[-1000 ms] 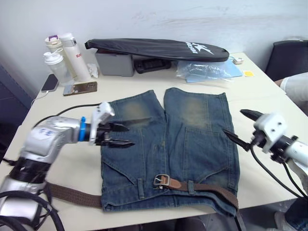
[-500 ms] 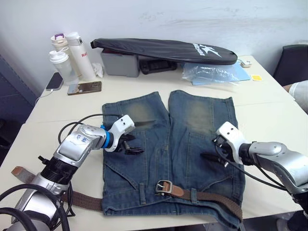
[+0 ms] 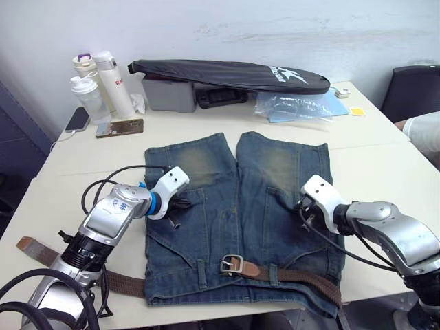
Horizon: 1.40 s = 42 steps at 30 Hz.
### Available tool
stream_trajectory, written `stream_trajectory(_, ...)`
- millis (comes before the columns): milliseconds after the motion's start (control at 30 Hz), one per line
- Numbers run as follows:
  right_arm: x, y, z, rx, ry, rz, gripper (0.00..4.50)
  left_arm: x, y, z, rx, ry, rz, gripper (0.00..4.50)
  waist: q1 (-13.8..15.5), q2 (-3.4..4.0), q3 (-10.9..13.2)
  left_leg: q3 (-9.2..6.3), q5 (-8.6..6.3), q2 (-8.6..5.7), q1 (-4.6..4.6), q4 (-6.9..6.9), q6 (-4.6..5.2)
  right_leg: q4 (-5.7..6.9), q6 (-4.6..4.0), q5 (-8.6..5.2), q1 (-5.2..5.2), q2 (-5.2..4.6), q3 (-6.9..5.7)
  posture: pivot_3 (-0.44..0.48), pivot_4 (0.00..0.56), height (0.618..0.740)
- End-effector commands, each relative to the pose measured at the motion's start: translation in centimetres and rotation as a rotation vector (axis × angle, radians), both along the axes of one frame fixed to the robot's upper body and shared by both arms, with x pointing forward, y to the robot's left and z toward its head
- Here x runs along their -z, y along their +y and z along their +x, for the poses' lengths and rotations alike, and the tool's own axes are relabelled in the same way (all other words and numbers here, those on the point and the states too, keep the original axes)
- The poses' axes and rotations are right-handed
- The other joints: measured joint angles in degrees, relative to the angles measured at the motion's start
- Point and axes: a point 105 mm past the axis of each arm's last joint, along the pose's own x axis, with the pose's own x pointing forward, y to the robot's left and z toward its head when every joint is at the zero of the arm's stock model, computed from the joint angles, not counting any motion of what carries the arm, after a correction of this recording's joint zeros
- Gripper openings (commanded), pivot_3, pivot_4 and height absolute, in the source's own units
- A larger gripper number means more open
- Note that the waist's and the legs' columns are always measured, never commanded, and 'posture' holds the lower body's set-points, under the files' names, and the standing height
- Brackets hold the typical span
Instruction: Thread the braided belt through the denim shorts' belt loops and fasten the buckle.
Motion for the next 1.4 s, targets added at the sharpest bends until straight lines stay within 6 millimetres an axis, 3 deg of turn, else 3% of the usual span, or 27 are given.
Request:
stream_trajectory(33,-0.9,1.0,1.1,-0.047,-0.034,0.005,0.02,-0.3,0.9,0.9,-0.076,0.020,-0.041,0.00,-0.1,0.08,0.1,0.00,0.01,0.00,0.05,0.01,-0.01,-0.01,0.02,0.01,0.03,0.00,-0.01,0.000,0.150,0.622)
stream_trajectory(200,-2.8,1.6,3.5,-0.051,-0.112,0.014,0.02,-2.1,1.6,3.2,-0.150,-0.054,-0.085,0.00,0.0,0.05,0.5,0.03,0.00,-0.01,0.05,-0.81,-0.15,-0.24,0.54,0.31,-0.28,-0.05,-0.27,0.000,0.150,0.622)
stream_trajectory(300,-3.6,2.3,5.9,-0.053,-0.172,0.002,0.02,-3.0,2.4,5.2,-0.219,-0.124,-0.078,0.00,0.0,-0.21,0.7,0.14,0.63,-0.04,-0.13,-0.79,-0.87,-0.22,1.13,0.71,-0.60,-0.15,-0.39,0.000,0.150,0.622)
stream_trajectory(467,-3.8,3.6,9.5,-0.065,-0.225,-0.013,0.02,-3.9,5.5,8.6,-0.341,-0.242,-0.005,0.00,-0.2,-0.28,0.7,0.18,0.85,-0.03,-0.17,-0.81,-1.07,-0.15,1.25,0.78,-0.80,-0.22,-0.63,0.000,0.150,0.622)
stream_trajectory(600,-4.2,3.7,11.8,-0.055,-0.256,-0.021,0.02,-5.0,5.7,10.0,-0.341,-0.280,0.002,0.00,-0.4,-0.24,0.7,0.19,0.85,0.00,-0.27,-0.72,-1.08,0.18,1.55,0.96,-1.07,-0.27,-0.79,0.000,0.150,0.622)
stream_trajectory(667,-4.1,3.7,12.4,-0.054,-0.250,-0.026,0.02,-5.0,5.1,10.0,-0.299,-0.255,-0.002,0.00,-0.5,-0.16,0.7,0.25,0.87,-0.02,-0.50,-0.68,-1.10,0.87,1.59,1.40,-1.71,-0.27,-0.84,0.000,0.150,0.622)
stream_trajectory(800,-3.5,3.6,12.6,-0.068,-0.232,-0.027,0.02,-3.8,3.4,8.3,-0.168,-0.162,-0.017,0.00,-0.8,0.13,0.5,0.26,0.88,0.10,-0.83,0.32,-1.15,2.08,1.28,1.75,-1.96,-0.27,-0.93,0.000,0.150,0.622)
stream_trajectory(1000,-3.8,3.2,12.5,-0.064,-0.235,0.008,0.02,-3.5,3.0,6.7,-0.125,-0.100,-0.044,0.00,-1.7,0.60,0.2,0.11,0.60,-0.02,-1.64,1.24,-1.00,2.41,0.56,2.09,-2.40,-0.32,-0.89,0.000,0.150,0.622)
stream_trajectory(1100,-4.5,3.2,12.2,-0.080,-0.226,0.044,0.98,-4.1,3.6,6.8,-0.146,-0.121,-0.072,0.00,-1.6,0.69,0.2,0.14,0.28,-0.11,-1.75,1.26,-0.41,2.56,0.33,2.11,-2.73,-0.25,-0.87,0.000,0.150,0.622)
stream_trajectory(1133,-4.9,3.2,12.1,-0.086,-0.228,0.053,1.50,-4.4,3.5,6.6,-0.128,-0.116,-0.096,0.69,-1.6,0.69,0.2,0.14,0.27,-0.11,-1.81,1.31,-0.36,2.56,0.33,2.11,-2.74,-0.23,-0.85,0.000,0.150,0.622)
stream_trajectory(1333,-8.5,3.7,10.5,-0.164,-0.227,0.107,4.13,-7.7,3.8,5.1,-0.096,-0.124,-0.244,2.96,-1.7,0.72,0.3,0.00,0.51,0.00,-2.14,1.26,0.43,2.45,0.22,2.07,-2.83,-0.18,-0.77,0.000,0.150,0.622)
stream_trajectory(1367,-9.3,4.0,10.0,-0.184,-0.225,0.125,4.50,-8.6,4.2,4.8,-0.104,-0.130,-0.279,3.47,-1.6,0.74,0.3,-0.04,0.55,0.03,-2.14,1.17,0.52,2.37,0.18,2.05,-2.80,-0.17,-0.77,0.000,0.150,0.622)
stream_trajectory(1400,-9.9,4.2,9.7,-0.197,-0.224,0.139,4.50,-9.2,4.5,4.6,-0.111,-0.133,-0.306,3.92,-1.6,0.74,0.3,-0.10,0.55,0.05,-2.14,1.11,0.53,2.14,0.07,1.99,-2.72,-0.18,-0.77,0.000,0.150,0.622)
